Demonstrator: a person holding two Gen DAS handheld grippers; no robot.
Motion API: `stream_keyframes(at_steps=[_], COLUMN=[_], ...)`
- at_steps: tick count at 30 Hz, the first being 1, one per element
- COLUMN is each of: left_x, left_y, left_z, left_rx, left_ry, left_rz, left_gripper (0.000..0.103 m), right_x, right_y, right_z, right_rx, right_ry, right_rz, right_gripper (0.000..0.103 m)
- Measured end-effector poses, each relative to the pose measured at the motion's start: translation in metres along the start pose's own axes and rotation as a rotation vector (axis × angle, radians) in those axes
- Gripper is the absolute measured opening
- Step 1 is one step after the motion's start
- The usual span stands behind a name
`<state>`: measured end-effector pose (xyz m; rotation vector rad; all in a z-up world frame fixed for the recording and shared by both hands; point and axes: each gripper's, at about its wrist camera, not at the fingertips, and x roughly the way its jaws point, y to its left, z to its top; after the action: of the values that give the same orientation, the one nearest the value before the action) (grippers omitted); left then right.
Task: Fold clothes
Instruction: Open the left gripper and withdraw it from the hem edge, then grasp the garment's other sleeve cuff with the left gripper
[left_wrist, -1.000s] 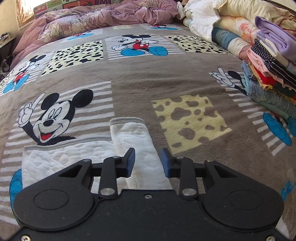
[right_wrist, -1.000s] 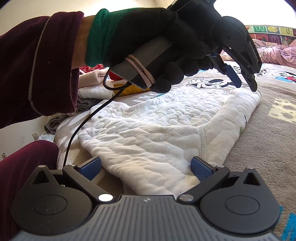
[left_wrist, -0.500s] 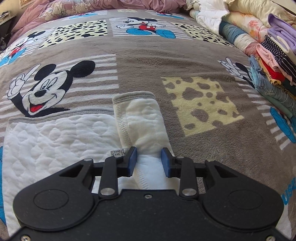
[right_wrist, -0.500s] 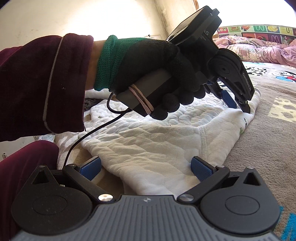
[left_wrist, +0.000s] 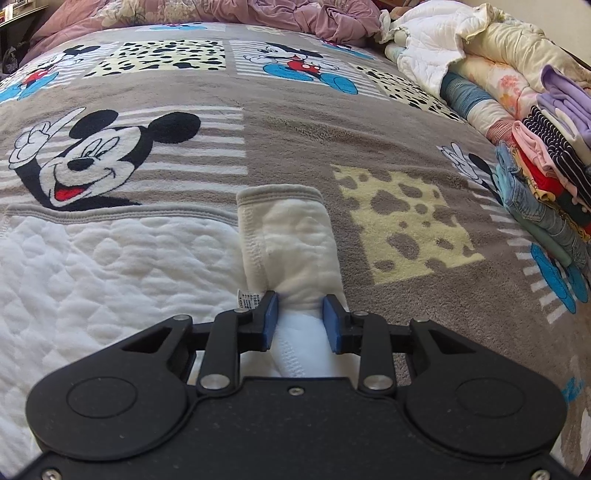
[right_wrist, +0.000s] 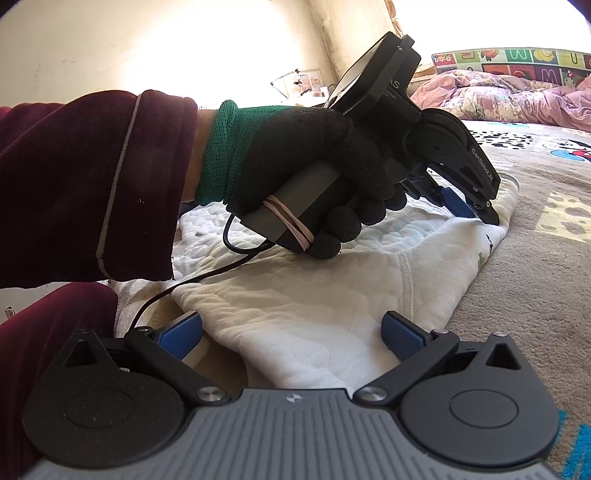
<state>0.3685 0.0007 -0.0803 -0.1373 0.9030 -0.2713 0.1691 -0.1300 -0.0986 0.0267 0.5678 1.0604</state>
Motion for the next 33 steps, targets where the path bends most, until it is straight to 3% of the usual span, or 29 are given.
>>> stream_keyframes(at_steps=[12, 23, 27, 33], left_x=[-0.033, -0.097, -0.132, -0.191], left_y=[-0.016, 0.010, 0.021, 0.040], left_z=[-0.003, -0.028, -0.045, -0.084], left_rx=[0.068, 0.001, -0.028, -0.125], left_ry=[-0.015, -0.099, -0.145, -0.221], left_rz=[0.079, 0.093, 0.099, 0.093], left_gripper=[0.030, 0.031, 0.041, 0.046], right_x=[0.001, -0.006, -0.011, -0.022], right_y=[-0.003, 0.004, 0.008, 0.015], right_z=[-0.001, 0.000, -0.001, -0.001], right_rx=[-0.024, -0.041, -0.051, -0.068], right_ry=[-0.002, -0.027, -0.045, -0.081], right_rz=[-0.015, -0.023, -0.021, -0.012], right_gripper=[0.103, 0.103, 0.102, 0.102])
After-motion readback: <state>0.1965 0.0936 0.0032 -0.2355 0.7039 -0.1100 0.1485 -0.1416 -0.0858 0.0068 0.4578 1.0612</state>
